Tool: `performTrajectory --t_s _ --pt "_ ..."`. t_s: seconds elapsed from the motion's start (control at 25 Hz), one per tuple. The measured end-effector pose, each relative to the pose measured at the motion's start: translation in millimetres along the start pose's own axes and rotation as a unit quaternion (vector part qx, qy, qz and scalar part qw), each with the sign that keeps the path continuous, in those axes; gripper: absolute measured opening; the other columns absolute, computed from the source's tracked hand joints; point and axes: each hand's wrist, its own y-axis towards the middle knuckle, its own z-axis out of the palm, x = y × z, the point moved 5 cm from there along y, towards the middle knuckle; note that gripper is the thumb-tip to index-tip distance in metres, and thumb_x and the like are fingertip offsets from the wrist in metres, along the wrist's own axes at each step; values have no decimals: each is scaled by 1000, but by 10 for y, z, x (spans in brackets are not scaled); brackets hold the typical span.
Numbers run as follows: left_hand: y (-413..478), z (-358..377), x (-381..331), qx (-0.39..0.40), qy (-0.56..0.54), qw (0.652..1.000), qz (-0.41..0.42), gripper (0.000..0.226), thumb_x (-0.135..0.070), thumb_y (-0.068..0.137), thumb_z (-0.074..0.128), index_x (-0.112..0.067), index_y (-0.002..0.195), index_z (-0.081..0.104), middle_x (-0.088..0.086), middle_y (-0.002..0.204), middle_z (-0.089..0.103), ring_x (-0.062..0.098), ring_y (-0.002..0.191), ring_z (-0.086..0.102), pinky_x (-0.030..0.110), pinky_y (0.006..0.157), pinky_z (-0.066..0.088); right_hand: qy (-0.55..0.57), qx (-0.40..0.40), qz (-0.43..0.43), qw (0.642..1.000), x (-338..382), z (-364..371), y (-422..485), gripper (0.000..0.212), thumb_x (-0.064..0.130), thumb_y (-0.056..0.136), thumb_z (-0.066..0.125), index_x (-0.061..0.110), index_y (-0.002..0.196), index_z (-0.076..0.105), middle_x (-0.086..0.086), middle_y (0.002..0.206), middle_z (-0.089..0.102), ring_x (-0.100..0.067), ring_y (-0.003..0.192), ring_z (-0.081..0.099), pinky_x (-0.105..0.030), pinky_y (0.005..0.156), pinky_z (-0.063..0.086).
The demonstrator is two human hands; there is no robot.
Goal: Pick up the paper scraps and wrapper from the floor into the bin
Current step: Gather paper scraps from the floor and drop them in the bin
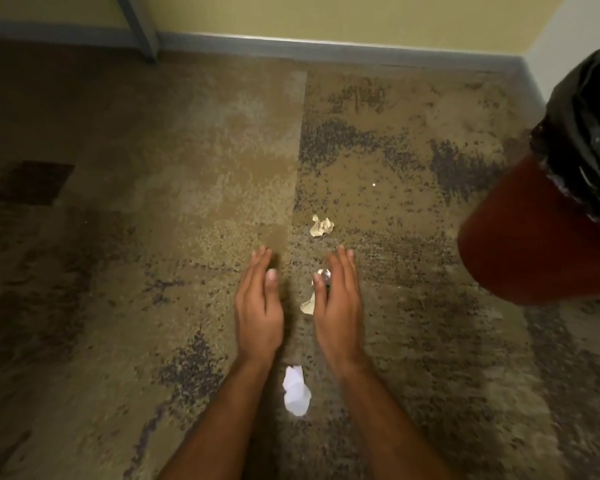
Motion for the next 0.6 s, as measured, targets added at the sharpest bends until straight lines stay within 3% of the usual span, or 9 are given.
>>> performTrajectory --t_s 0.12,0.2,0.28,0.36,0.52,0.6 --pt "574 212 -77 50 -14 998 26 58 -47 113 34 -19 160 54 -1 166 54 15 157 46 49 130 38 36 7 -6 999 99 48 538 65 48 115 44 18 171 28 1 185 8 -16 171 0 -43 137 22" --pt "904 401 -179 108 -15 994 23 60 -51 112 31 -24 164 48 -3 171 48 14 160 39 47 134 31 47 38 -16 998 157 112 889 68 46 115 45 19 173 23 0 185 7 -18 172 0 -41 136 16" --pt "1064 587 -248 170 -9 985 28 61 -50 112 30 -23 164 46 2 172 44 16 163 34 45 137 21 59 65 -26 996 170 199 1098 61 36 113 43 13 169 35 -6 180 28 -25 170 17 -44 137 18" --pt "1050 629 -266 183 -34 982 33 57 -44 112 34 -17 159 54 8 166 53 17 159 43 45 136 26 77 62 -20 995 125 200 1082 52 28 112 47 9 160 51 -10 168 50 -26 163 37 -48 135 29" --pt "516 363 -199 168 -91 981 16 44 -27 116 40 -14 148 67 0 149 70 4 142 61 48 128 41 131 68 -25 989 30 -27 557 37 22 115 53 11 148 66 -8 153 66 -19 148 58 -46 122 48" --pt "138 200 -131 162 -111 980 -1 41 -22 115 41 -12 140 73 0 140 76 11 135 69 49 126 43 149 85 -25 985 15 -165 179 34 18 114 53 11 144 69 -3 149 68 -14 145 60 -41 120 51"
